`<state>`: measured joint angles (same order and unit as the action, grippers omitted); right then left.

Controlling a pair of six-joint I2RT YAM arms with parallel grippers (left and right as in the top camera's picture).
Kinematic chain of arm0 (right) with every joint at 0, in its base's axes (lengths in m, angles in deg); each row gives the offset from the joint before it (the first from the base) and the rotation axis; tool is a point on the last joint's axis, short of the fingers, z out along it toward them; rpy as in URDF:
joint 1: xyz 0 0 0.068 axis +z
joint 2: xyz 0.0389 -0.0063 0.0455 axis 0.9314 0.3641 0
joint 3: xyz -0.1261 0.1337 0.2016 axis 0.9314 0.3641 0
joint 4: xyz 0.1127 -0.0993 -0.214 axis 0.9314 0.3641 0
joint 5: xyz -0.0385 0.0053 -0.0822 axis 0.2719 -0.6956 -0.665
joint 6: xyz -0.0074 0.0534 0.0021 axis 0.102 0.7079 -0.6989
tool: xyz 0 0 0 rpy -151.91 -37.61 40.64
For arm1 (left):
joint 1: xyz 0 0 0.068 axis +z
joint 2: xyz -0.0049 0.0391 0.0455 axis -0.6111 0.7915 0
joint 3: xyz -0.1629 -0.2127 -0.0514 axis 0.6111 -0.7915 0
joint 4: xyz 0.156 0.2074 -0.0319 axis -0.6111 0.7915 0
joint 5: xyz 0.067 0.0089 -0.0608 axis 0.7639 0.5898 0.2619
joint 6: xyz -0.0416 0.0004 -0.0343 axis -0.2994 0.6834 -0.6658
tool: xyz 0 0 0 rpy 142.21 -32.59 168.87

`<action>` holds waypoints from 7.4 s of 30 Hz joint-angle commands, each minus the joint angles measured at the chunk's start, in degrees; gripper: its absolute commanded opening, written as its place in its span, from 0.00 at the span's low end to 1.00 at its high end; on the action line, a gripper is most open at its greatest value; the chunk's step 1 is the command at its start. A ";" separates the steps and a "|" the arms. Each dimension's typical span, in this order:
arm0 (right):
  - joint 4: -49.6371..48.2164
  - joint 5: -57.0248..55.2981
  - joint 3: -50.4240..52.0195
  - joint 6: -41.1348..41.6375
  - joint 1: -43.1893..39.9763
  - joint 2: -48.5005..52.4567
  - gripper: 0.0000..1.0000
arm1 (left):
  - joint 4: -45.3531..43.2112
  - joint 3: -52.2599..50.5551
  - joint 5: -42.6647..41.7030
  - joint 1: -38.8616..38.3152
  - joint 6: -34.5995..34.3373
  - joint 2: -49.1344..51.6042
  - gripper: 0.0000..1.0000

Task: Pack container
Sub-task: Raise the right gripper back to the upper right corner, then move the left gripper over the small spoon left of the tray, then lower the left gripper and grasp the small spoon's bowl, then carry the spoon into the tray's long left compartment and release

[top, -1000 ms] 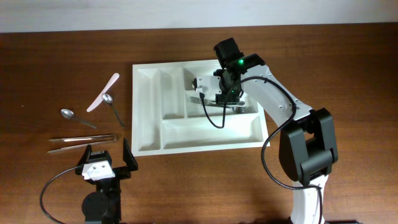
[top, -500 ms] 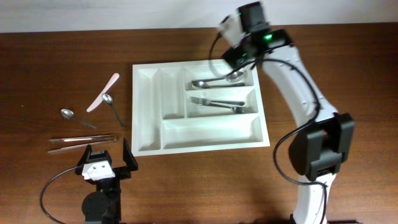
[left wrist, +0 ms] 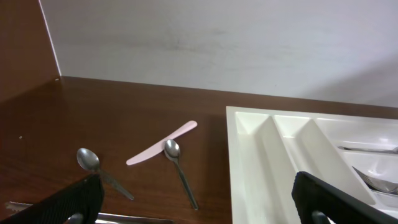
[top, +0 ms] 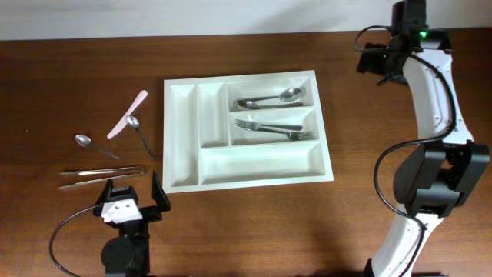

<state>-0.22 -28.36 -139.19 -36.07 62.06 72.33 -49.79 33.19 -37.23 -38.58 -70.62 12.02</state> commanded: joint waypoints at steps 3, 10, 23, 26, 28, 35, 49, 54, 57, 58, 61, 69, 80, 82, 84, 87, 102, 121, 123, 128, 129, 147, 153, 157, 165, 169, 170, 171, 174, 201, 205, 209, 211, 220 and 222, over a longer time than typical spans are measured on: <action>-0.02 -0.48 0.57 4.74 0.22 0.50 0.99 | -0.13 -0.42 -0.59 -0.17 0.92 -0.48 0.99; -0.04 -0.48 0.57 4.74 0.17 0.50 0.99 | -0.15 -0.42 -0.04 -0.15 0.94 -0.50 0.99; -0.04 -0.50 0.57 4.74 0.17 0.50 0.99 | -16.79 9.84 9.68 -0.13 -3.30 9.79 0.99; -0.04 -0.50 0.57 4.74 0.17 0.50 0.99 | -19.41 17.59 10.19 0.46 -2.03 19.71 0.99; -0.04 -0.50 0.57 4.74 0.17 0.50 0.99 | -19.08 24.06 10.12 0.98 -2.03 28.04 0.99; -0.04 -0.50 0.57 4.74 0.17 0.50 0.99 | -1.75 54.51 7.74 1.25 -1.84 60.02 0.99; -0.04 -0.50 0.57 4.74 0.17 0.50 0.99 | 29.75 79.69 7.98 2.21 3.28 88.43 0.99; -0.04 -0.50 0.57 4.74 0.17 0.50 0.99 | 34.42 79.67 2.40 2.21 3.28 89.37 0.99; -0.04 -0.50 0.57 4.74 0.17 0.50 0.99 | 37.62 79.67 -3.52 2.19 3.28 89.37 0.99; -0.04 -0.50 0.57 4.74 0.17 0.50 0.99 | 38.69 79.67 -5.46 2.19 3.28 89.37 0.99; -0.04 -0.50 0.57 4.74 0.17 0.50 0.99 | 39.60 79.67 -11.72 2.19 3.28 89.37 0.99; -0.04 -0.50 0.57 4.74 0.17 0.50 0.99 | 39.65 79.67 -6.78 2.67 0.48 90.82 0.99; -0.04 -0.50 0.57 4.74 0.17 0.50 0.99 | 30.08 79.67 -3.69 8.00 -3.91 103.60 0.97; -0.04 -0.48 0.57 4.74 0.17 0.50 0.99 | 28.83 79.67 -3.65 8.52 -5.57 104.50 0.94; -0.04 -0.50 0.57 4.74 0.17 0.50 0.99 | 27.54 79.67 -3.19 9.09 -7.34 105.50 0.93; -0.04 -0.50 0.57 4.74 0.17 0.50 0.99 | 25.35 79.67 -3.04 9.64 -8.20 107.38 0.93; -0.04 -0.50 0.57 4.74 0.17 0.50 0.99 | 23.39 79.67 -1.79 9.70 -12.72 116.52 0.90; -0.04 -0.50 0.57 4.74 0.17 0.50 0.99 | 28.28 79.67 -2.40 9.16 -14.75 116.63 0.78; -0.04 -0.50 0.57 4.74 0.17 0.50 0.99 | 27.67 79.67 -2.21 9.18 -14.75 116.93 0.77; -0.04 -0.50 0.57 4.74 0.17 0.50 0.99 | 25.29 79.67 -2.69 9.18 -14.75 119.38 0.78; -0.04 -0.50 0.57 4.74 0.17 0.50 0.99 | 25.03 79.67 -3.23 9.16 -14.75 119.99 0.78; -0.04 -0.50 0.57 4.74 0.17 0.50 0.99 | 23.65 79.67 -5.27 9.16 -14.78 122.97 0.57; -0.04 -0.50 0.57 4.74 0.17 0.50 0.99 | 23.87 79.67 -5.35 9.16 -15.02 122.97 0.51; -0.04 -0.50 0.57 4.74 0.17 0.50 0.99 | 24.02 79.67 -6.47 9.16 -15.02 122.97 0.50; -0.04 -0.50 0.57 4.74 0.17 0.50 0.99 | 24.02 79.67 -6.84 9.16 -15.04 122.97 0.37; -0.04 -0.50 0.57 4.74 0.17 0.50 0.99 | 24.02 79.67 -6.82 9.18 -15.04 122.97 0.36; -0.04 -0.50 0.57 4.74 0.17 0.50 0.99 | 24.00 79.67 -6.82 9.18 -15.04 122.97 0.35; -0.04 -0.50 0.57 4.74 0.17 0.50 0.99 | 24.00 79.67 -6.82 9.18 -15.04 122.97 0.33; -0.04 -0.50 0.57 4.74 0.17 0.50 0.99 | 24.00 79.67 -6.84 9.18 -15.04 122.97 0.24; -0.04 -0.50 0.57 4.74 0.17 0.50 0.99 | 38.07 99.97 -4.85 9.18 -11.63 122.95 0.07; -0.04 -0.50 0.57 4.74 0.17 0.50 0.99 | 42.88 105.77 -5.31 9.16 -10.40 122.95 0.07; -0.04 -0.50 0.57 4.74 0.17 0.50 0.99 | 47.65 109.63 -10.10 8.52 -7.58 122.95 0.07; -0.04 -0.50 0.57 4.74 0.17 0.50 0.99 | 48.74 110.07 -11.89 7.61 -5.77 122.95 0.06; -0.04 -0.50 0.57 4.74 0.17 0.50 0.99 | 52.72 110.03 -13.90 0.68 0.96 122.95 0.07; -0.04 -0.50 0.57 4.74 0.17 0.50 0.99 | 53.37 110.03 -13.90 -0.81 0.96 122.95 0.07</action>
<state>-0.09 -28.34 -138.89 -32.05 62.08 72.33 3.04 142.39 -49.71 -37.86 -72.30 134.88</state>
